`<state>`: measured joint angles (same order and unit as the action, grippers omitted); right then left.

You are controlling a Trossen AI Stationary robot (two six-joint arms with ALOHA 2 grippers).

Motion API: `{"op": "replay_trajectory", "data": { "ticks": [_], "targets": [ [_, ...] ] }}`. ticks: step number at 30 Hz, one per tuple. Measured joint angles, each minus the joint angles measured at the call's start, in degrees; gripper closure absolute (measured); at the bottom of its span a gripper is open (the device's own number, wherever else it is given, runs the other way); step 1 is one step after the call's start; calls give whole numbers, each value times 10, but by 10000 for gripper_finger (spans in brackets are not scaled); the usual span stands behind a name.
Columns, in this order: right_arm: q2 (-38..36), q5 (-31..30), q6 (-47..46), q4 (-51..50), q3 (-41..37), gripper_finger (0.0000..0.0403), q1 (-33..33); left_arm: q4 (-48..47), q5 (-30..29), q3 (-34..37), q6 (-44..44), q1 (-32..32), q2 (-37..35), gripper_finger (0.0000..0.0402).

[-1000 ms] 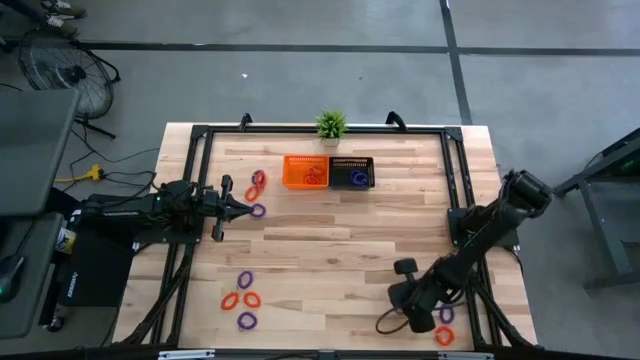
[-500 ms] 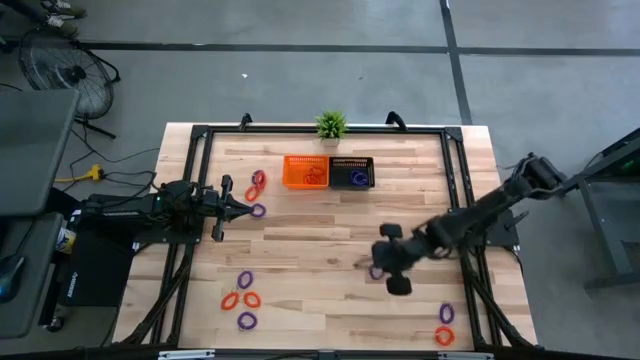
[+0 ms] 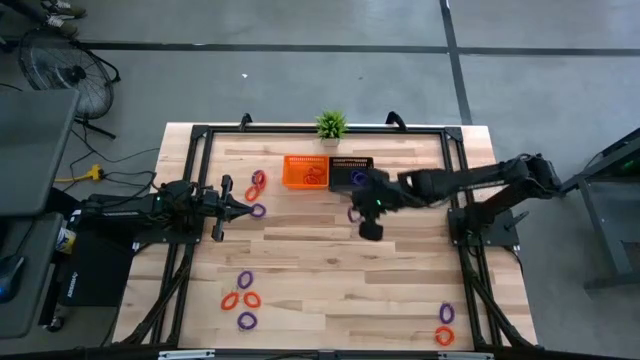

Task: Sort spring keychains into baskets
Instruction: Put the purple spring keychain into the black basket

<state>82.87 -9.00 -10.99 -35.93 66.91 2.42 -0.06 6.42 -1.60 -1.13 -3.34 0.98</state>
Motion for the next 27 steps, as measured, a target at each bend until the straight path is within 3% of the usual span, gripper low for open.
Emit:
{"op": "replay_trajectory", "data": {
  "ticks": [6, 11, 27],
  "targets": [
    [49, -11, 7, -3, 62, 387, -62, 0, 0, 0, 0, 0, 0, 401],
    [95, -9, -42, -2, 95, 387, -120, 0, 0, 0, 0, 0, 0, 401],
    [132, 28, -198, 15, 36, 386, -252, 0, 0, 0, 0, 0, 0, 401]
  ]
}}
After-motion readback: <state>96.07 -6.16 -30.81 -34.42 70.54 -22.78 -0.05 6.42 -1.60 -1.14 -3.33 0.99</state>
